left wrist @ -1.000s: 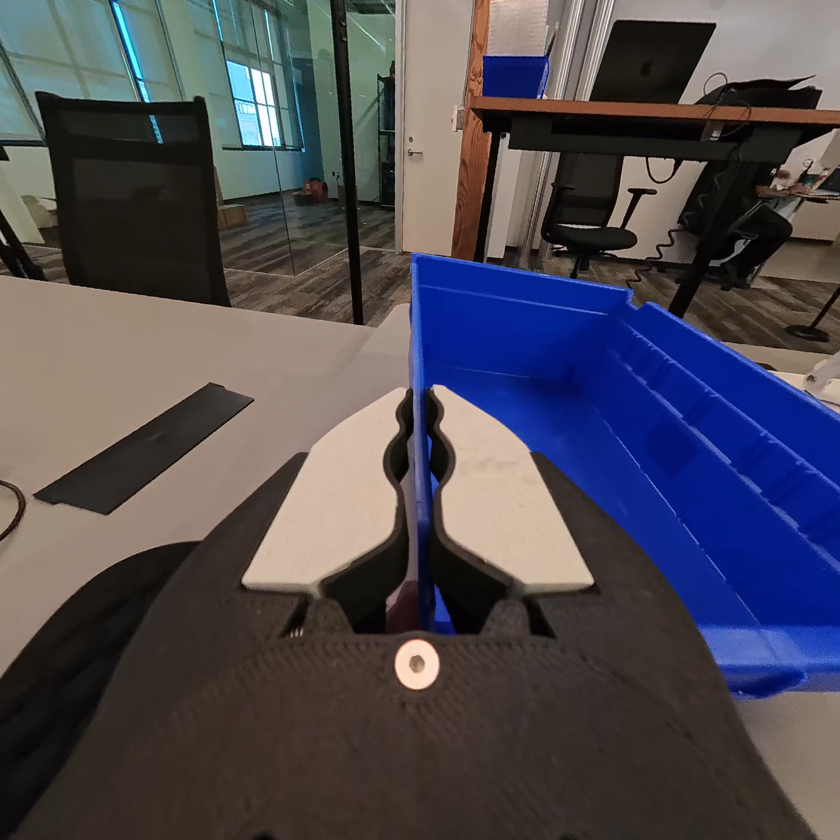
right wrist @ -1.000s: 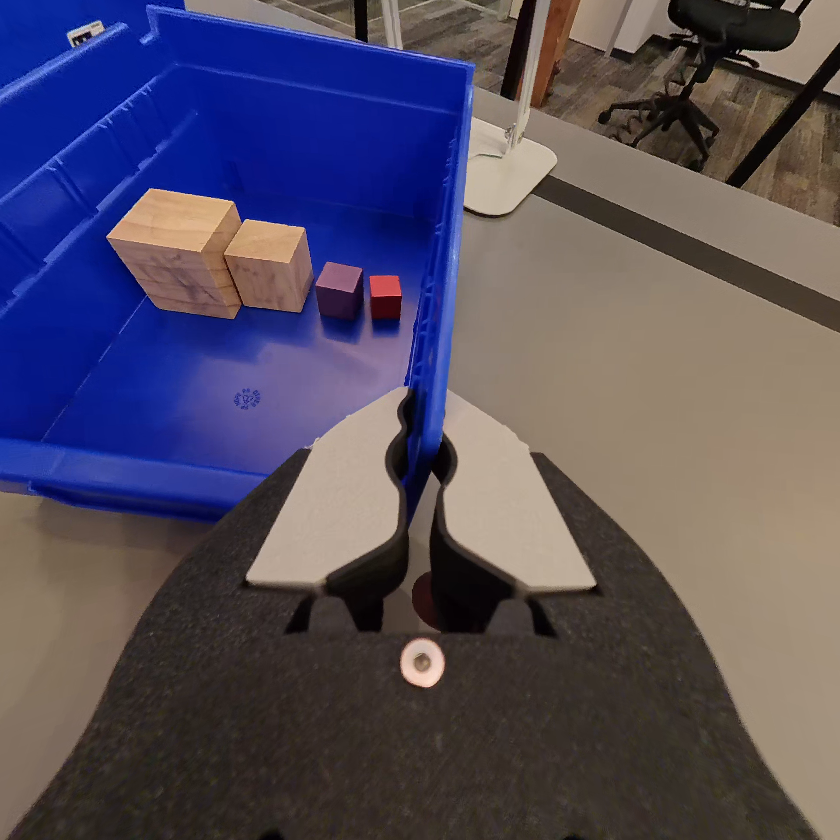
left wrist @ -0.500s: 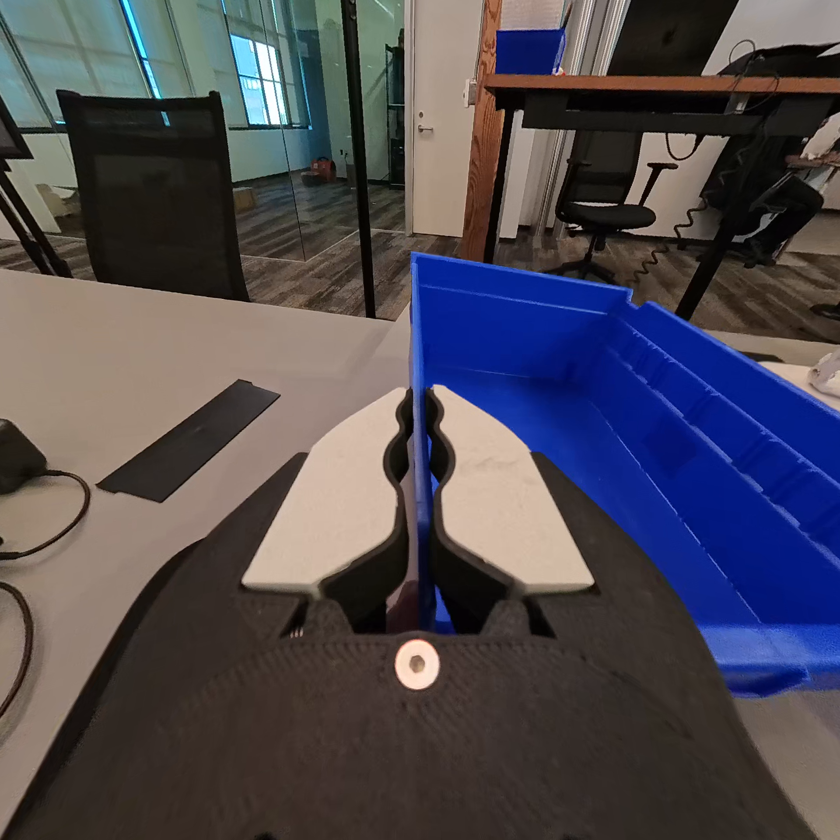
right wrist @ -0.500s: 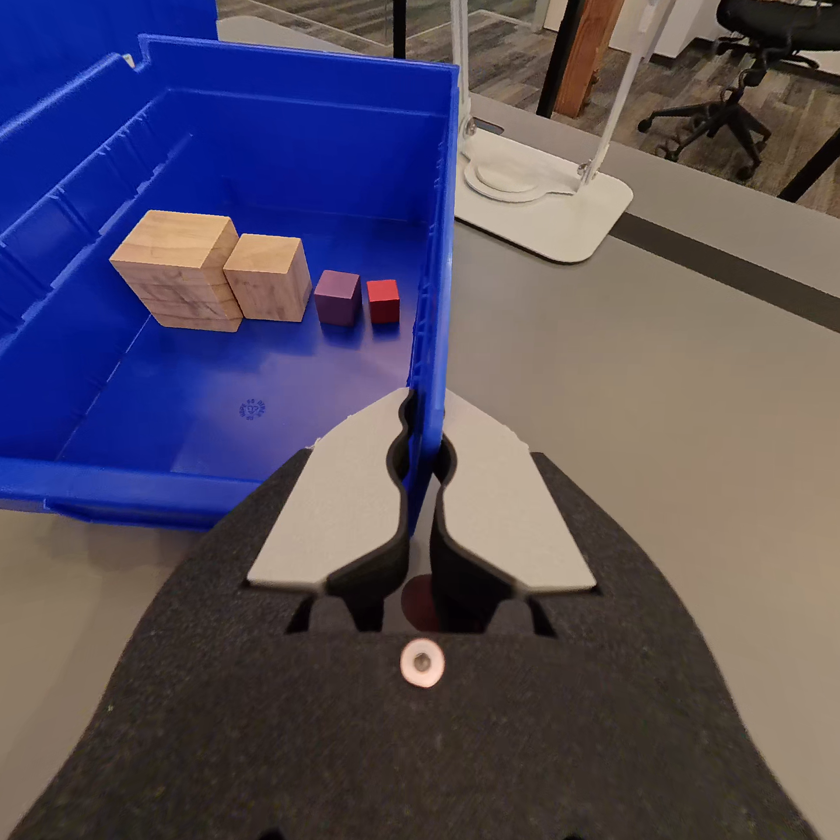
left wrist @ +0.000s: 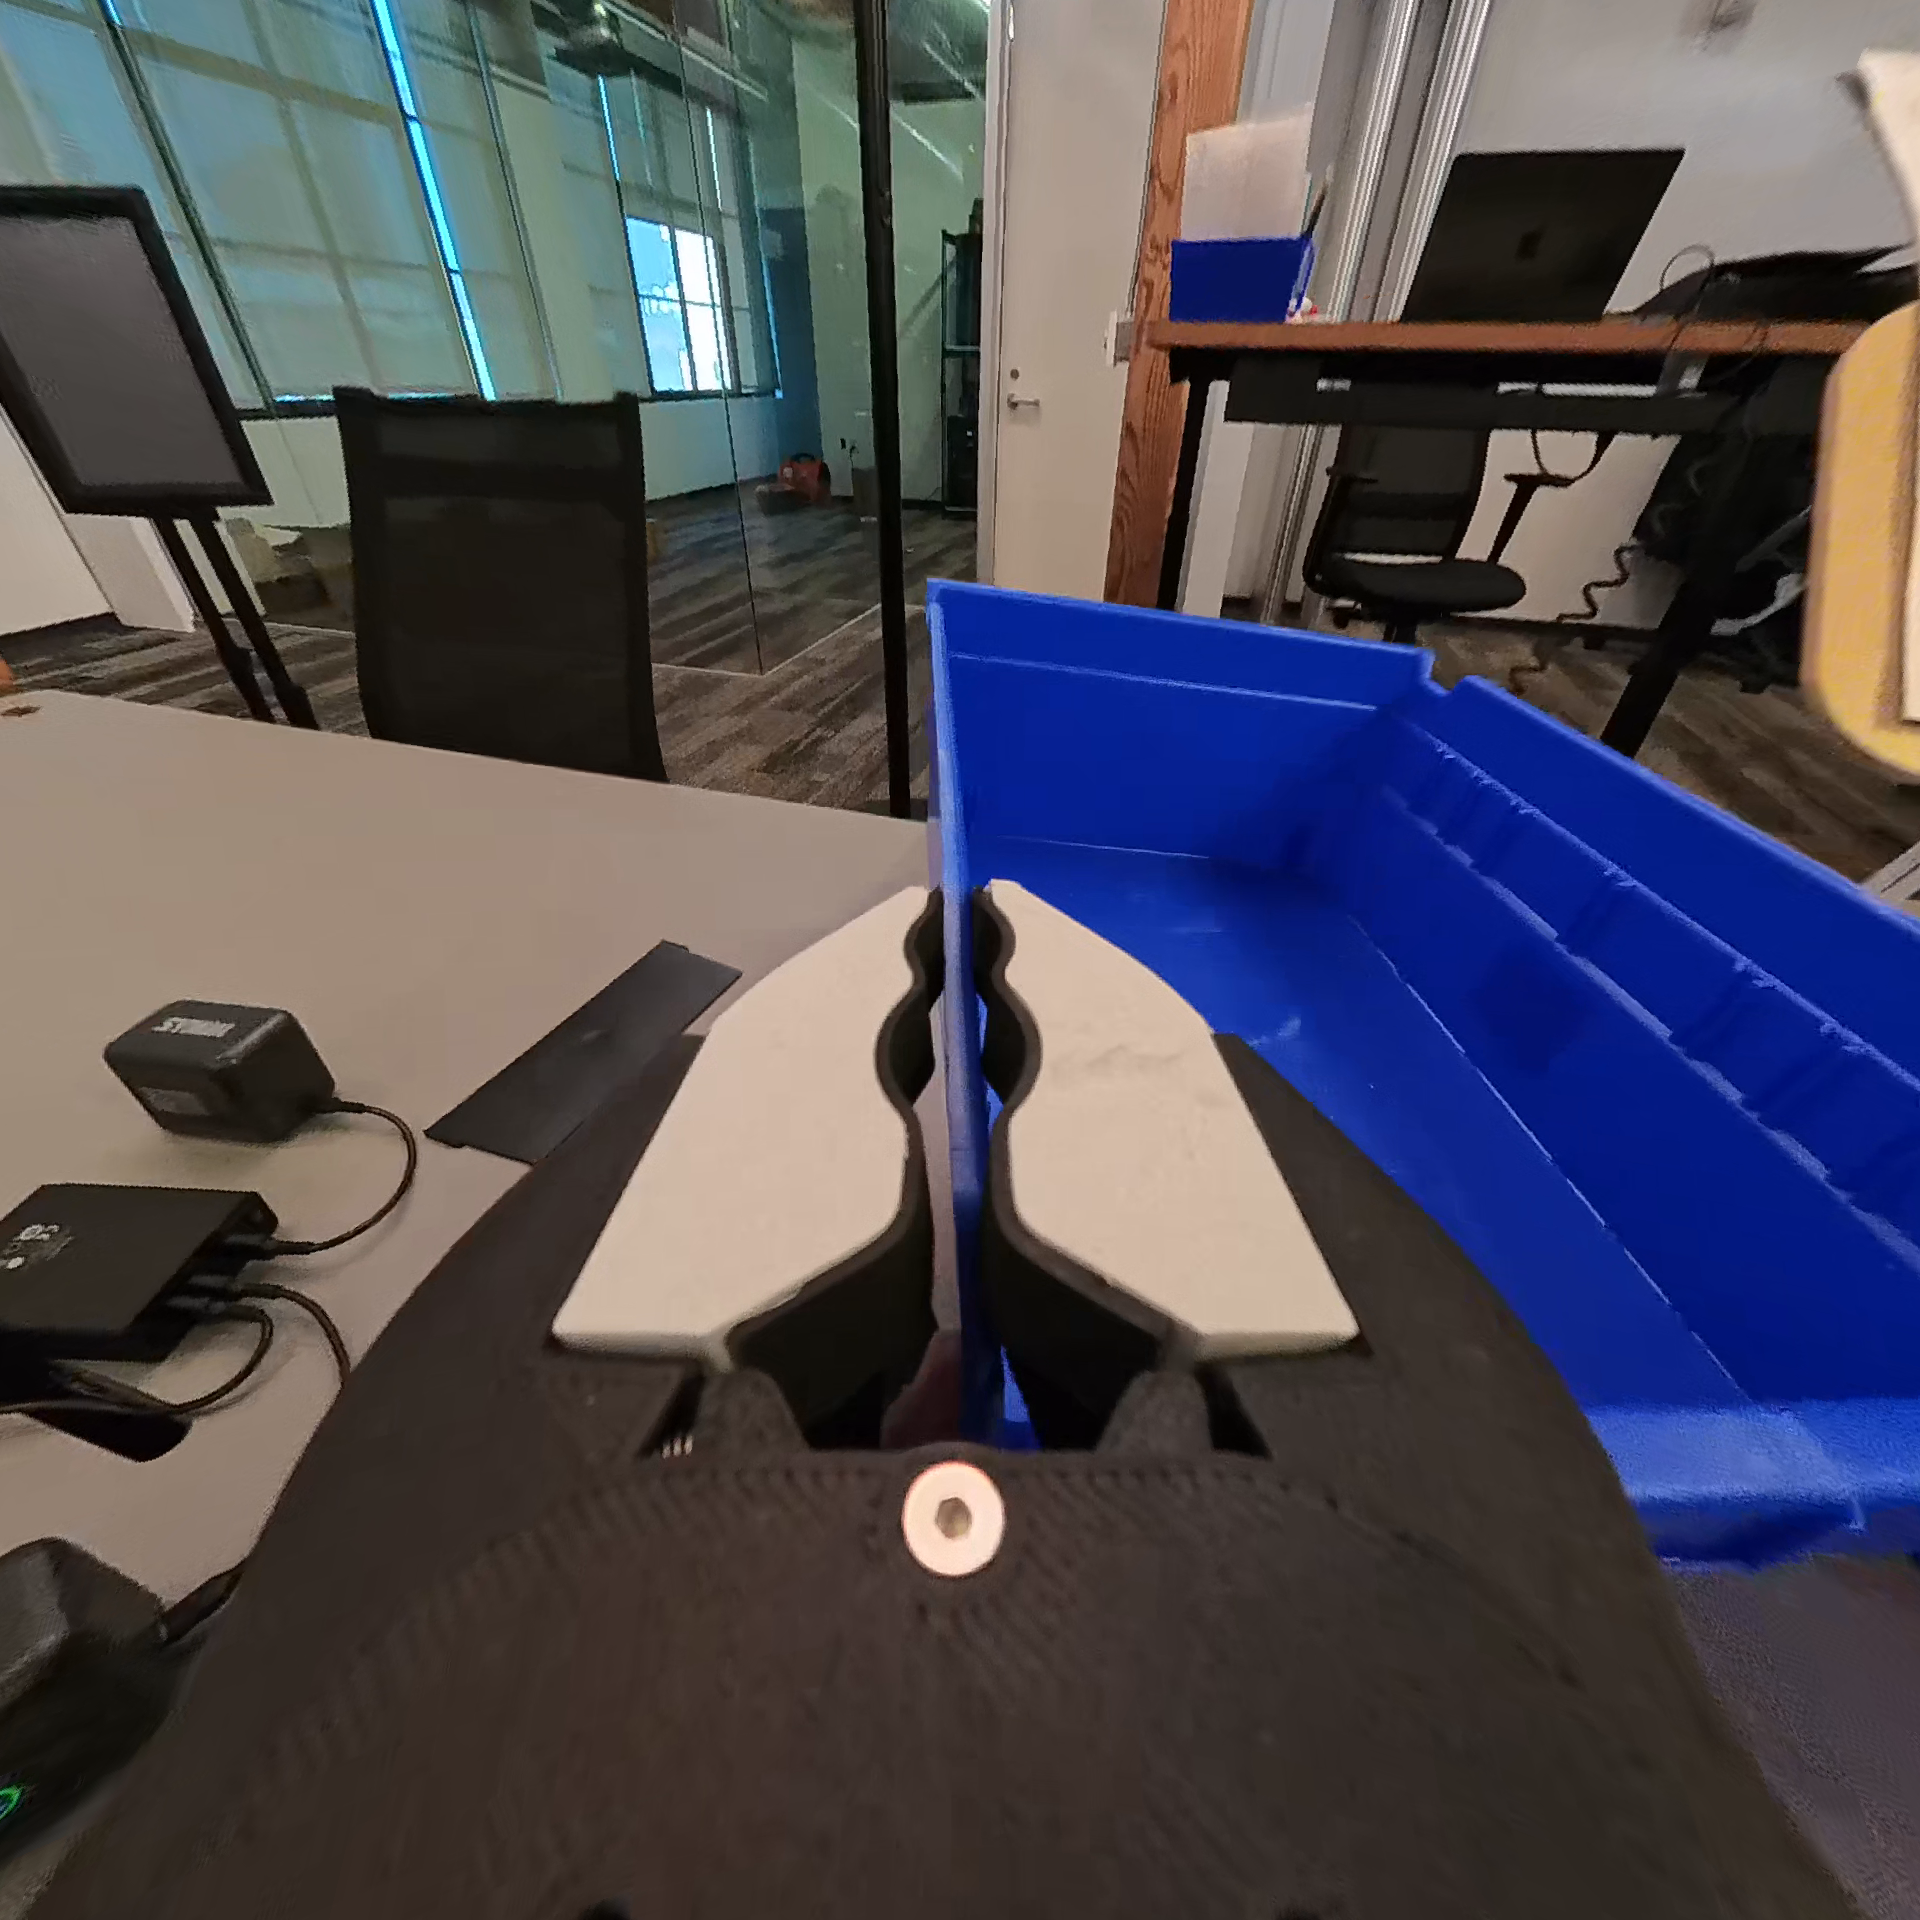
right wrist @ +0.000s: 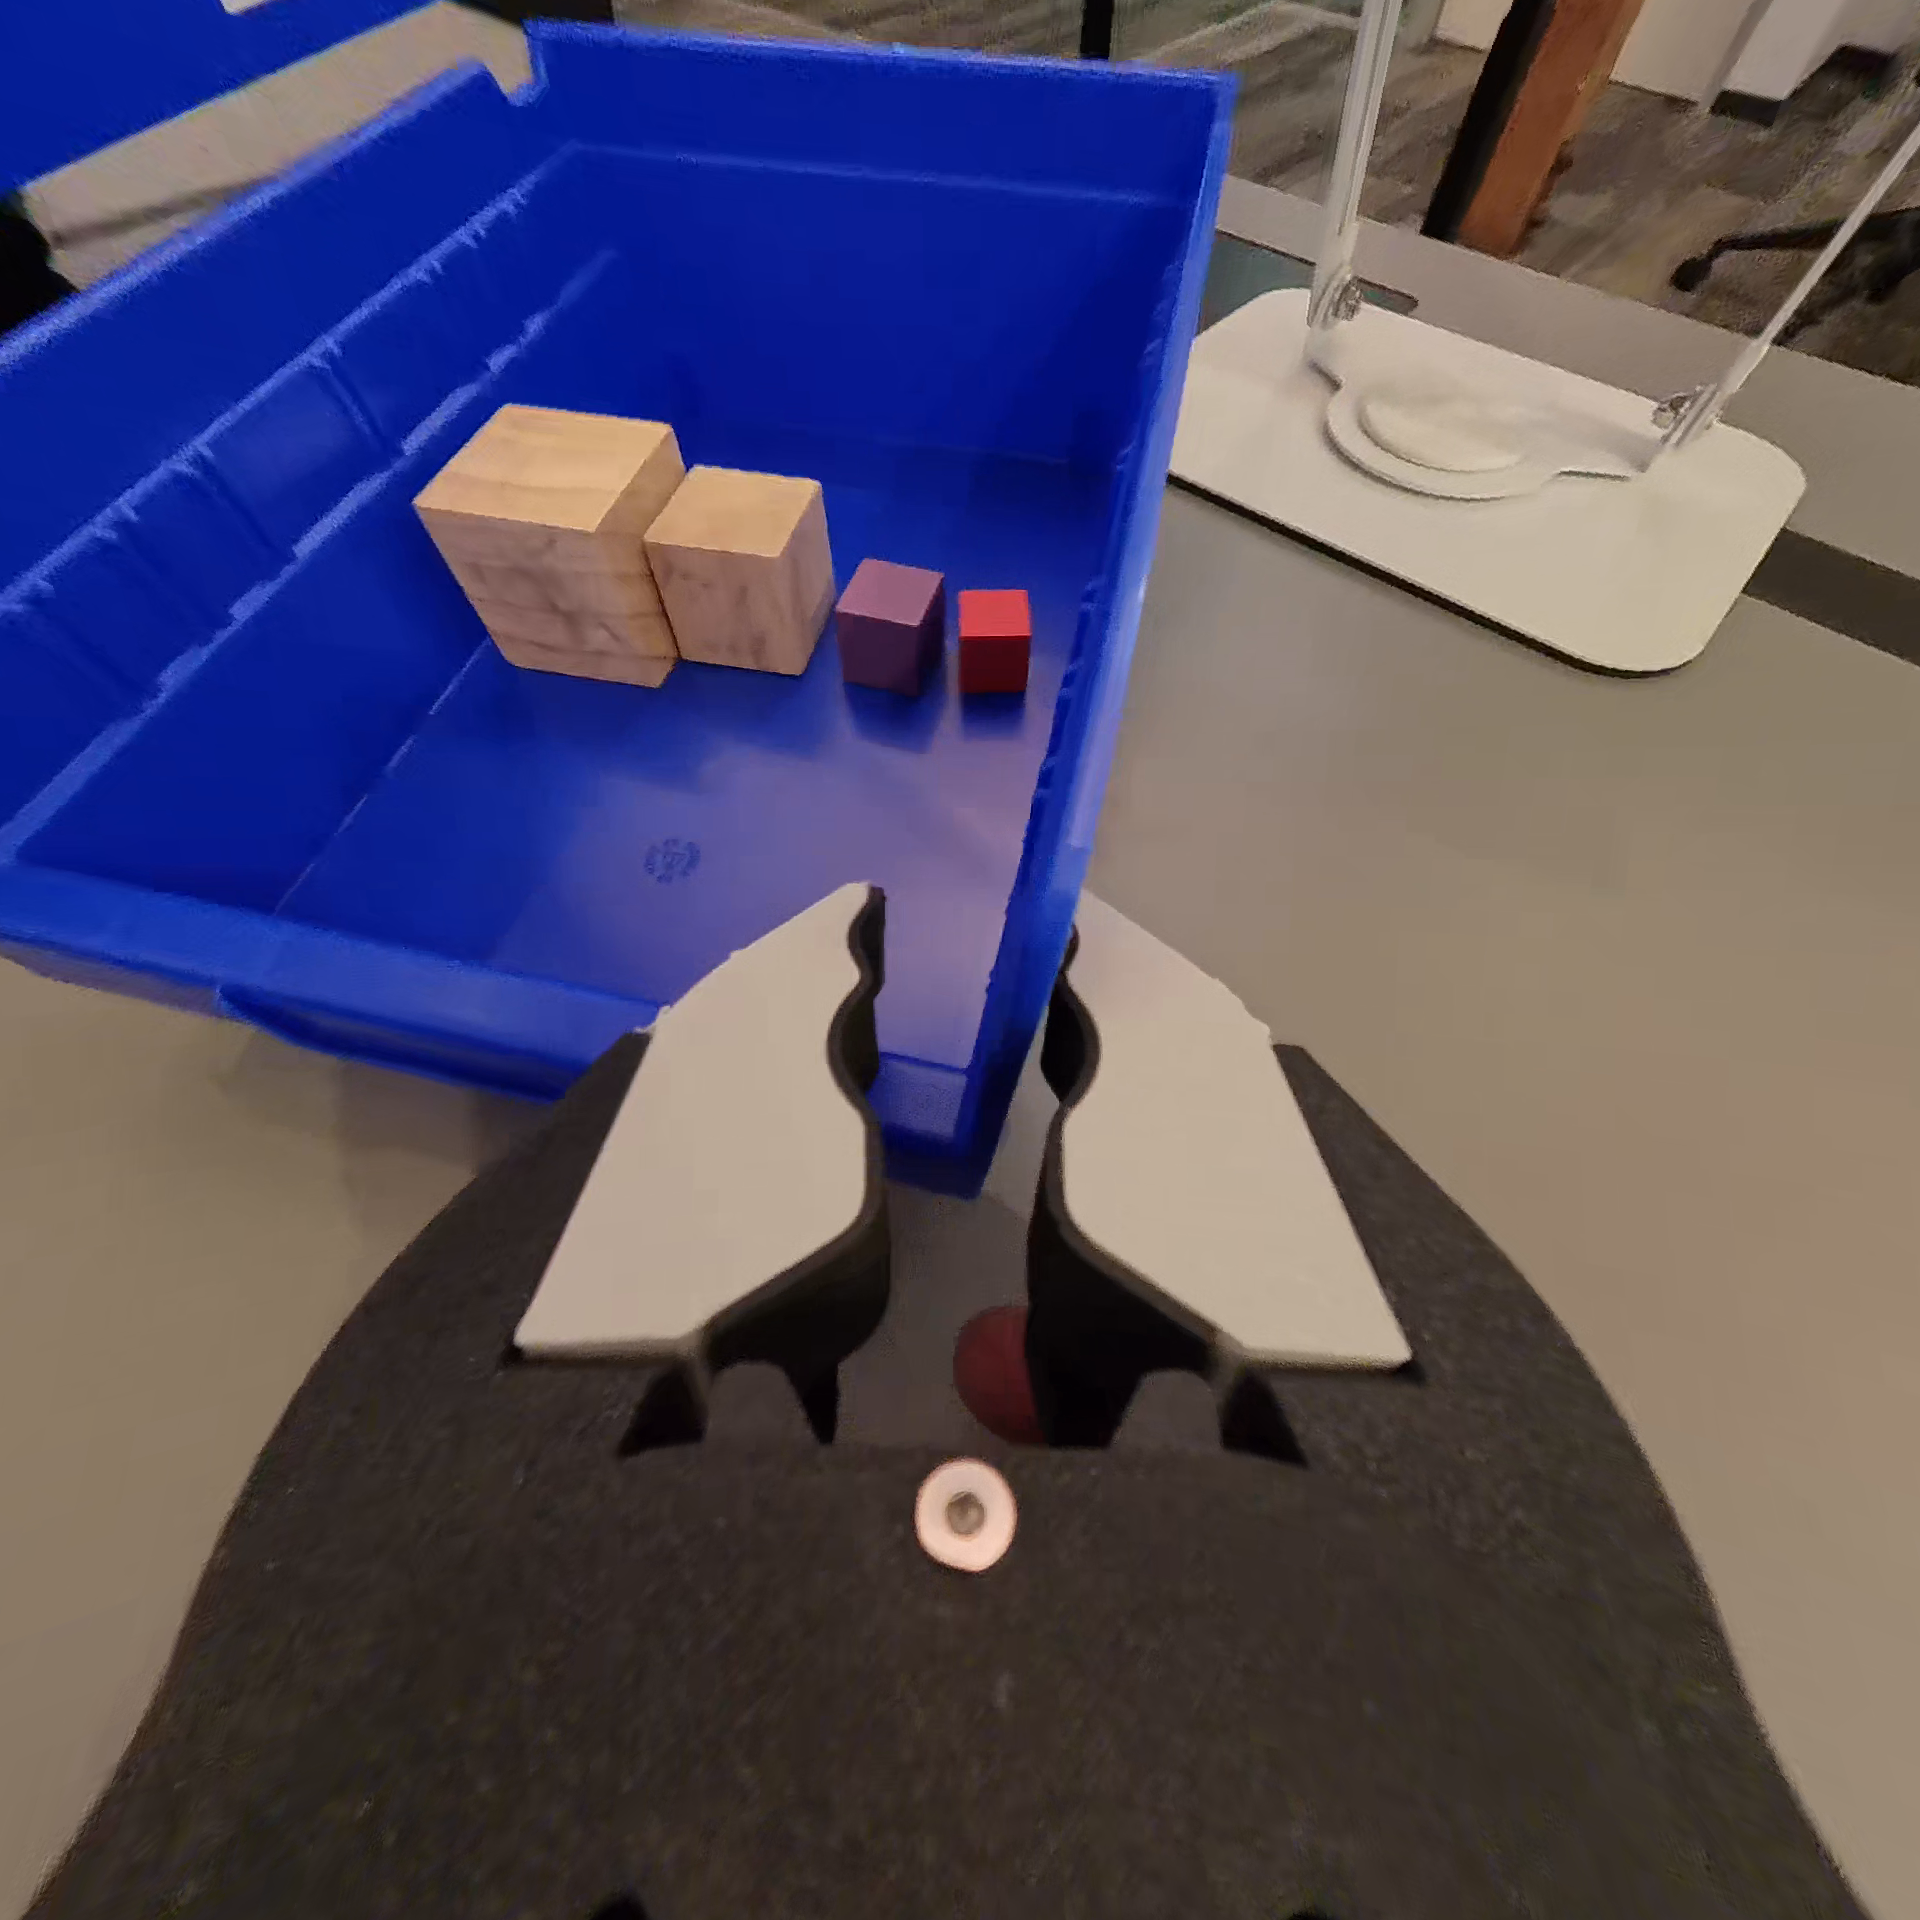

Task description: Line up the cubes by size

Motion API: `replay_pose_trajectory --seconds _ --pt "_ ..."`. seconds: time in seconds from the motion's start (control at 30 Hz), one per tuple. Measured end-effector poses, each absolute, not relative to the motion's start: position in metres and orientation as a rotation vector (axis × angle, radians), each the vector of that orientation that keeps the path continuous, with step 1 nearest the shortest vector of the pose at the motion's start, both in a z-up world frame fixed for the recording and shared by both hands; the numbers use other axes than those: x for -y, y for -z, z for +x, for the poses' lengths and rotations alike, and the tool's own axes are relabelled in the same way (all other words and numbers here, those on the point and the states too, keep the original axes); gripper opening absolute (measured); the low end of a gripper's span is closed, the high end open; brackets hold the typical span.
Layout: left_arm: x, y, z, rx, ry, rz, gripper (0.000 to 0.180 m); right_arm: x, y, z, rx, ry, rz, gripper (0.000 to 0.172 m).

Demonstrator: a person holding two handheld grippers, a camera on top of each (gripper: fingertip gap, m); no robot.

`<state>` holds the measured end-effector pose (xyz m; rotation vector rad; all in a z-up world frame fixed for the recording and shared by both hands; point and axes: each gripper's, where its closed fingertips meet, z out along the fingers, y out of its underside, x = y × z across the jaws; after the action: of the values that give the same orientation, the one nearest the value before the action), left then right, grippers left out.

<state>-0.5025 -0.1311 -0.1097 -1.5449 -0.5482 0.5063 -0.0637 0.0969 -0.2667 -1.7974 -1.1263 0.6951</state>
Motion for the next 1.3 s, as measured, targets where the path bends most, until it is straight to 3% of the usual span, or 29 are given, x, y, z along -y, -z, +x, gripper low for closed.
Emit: replay_pose_trajectory --seconds 0.1,0.47,1.0,1.3 --pt "0.135 0.094 -0.487 0.532 -0.467 -1.512 0.004 -0.096 0.26 -0.058 1.107 -0.729 -1.799 0.038" --pt "0.107 0.057 -0.404 0.393 -0.243 -1.425 0.004 -0.084 0.248 -0.001 1.078 -0.747 -1.8 0.039" --pt "0.057 0.073 -0.306 0.129 -0.002 -1.477 0.004 -0.064 0.225 0.043 1.035 -0.745 -1.751 0.038" --pt "0.057 0.095 -0.286 -0.151 0.2 -1.551 0.004 -0.003 0.141 0.026 1.277 -0.675 -1.197 0.052"
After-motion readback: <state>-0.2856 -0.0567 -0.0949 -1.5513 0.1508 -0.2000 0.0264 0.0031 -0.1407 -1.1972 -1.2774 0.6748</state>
